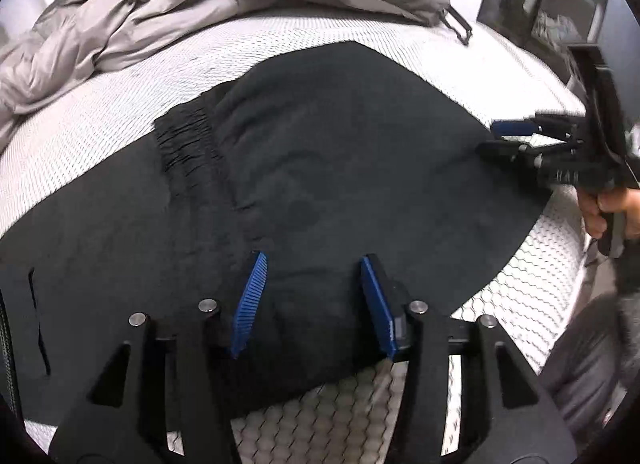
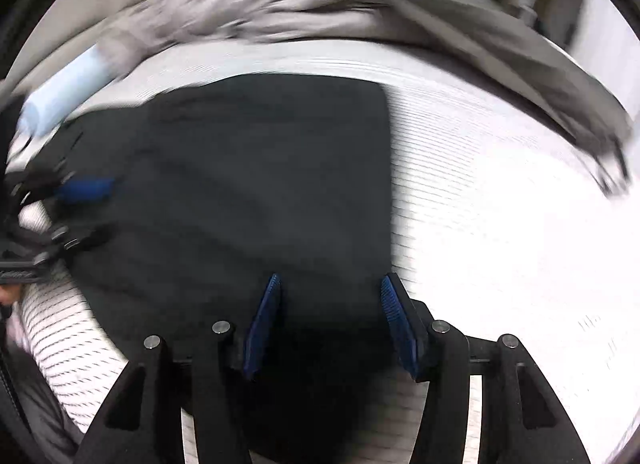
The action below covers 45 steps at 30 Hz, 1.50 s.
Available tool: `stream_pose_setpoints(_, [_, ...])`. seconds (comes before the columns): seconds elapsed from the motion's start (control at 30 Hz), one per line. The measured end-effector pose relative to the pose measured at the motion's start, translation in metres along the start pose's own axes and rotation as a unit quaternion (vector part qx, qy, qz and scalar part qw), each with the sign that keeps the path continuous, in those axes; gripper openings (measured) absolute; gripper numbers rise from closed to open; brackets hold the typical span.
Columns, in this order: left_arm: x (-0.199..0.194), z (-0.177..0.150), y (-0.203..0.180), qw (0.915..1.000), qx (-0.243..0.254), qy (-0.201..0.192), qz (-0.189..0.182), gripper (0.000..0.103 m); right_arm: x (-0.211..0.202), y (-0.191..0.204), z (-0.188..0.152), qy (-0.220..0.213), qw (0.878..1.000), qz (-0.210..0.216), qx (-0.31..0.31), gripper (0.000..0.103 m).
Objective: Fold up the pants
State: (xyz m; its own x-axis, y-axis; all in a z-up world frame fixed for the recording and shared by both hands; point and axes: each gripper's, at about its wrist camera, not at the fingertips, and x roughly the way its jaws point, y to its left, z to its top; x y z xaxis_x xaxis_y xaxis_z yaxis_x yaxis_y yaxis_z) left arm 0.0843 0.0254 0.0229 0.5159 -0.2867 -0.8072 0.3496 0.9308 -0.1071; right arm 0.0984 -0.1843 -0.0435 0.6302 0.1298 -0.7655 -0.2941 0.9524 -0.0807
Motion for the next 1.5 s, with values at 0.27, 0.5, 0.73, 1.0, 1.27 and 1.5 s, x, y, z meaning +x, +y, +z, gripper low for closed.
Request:
stream_pose_setpoints(0.27, [-0.014, -0.001, 0.028, 0.9970, -0.071, -0.019, -0.024, 0.052, 0.012, -0.091, -0.023, -0.010, 0.927, 0.267, 0.264, 0.056])
stream_pose_setpoints(0.5, [-0.005, 0.010, 0.027, 0.9954, -0.091, -0.020, -0.026, 0.052, 0.039, -0.077, -0.004, -0.012, 0.910, 0.314, 0.270, 0.008])
stream_pose_setpoints(0.73, [-0.008, 0.019, 0.013, 0.9966, -0.078, -0.018, -0.023, 0.052, -0.001, -0.106, 0.000, -0.047, 0.927, 0.246, 0.278, 0.011])
stream_pose_setpoints(1.0, [-0.032, 0.026, 0.005, 0.9904, -0.093, -0.102, 0.004, 0.052, -0.012, -0.149, -0.029, -0.058, 0.908, 0.222, 0.350, 0.032])
stream_pose_setpoints(1.27, [0.018, 0.031, -0.068, 0.9986, -0.005, -0.051, -0.011, 0.052, -0.032, -0.052, -0.001, -0.050, 0.964, 0.206, 0.161, 0.045])
stream_pose_setpoints(1.5, [0.028, 0.006, -0.074, 0.9988, 0.046, 0.018, 0.003, 0.052, 0.002, -0.006, -0.005, 0.010, 0.996, 0.088, -0.014, 0.046])
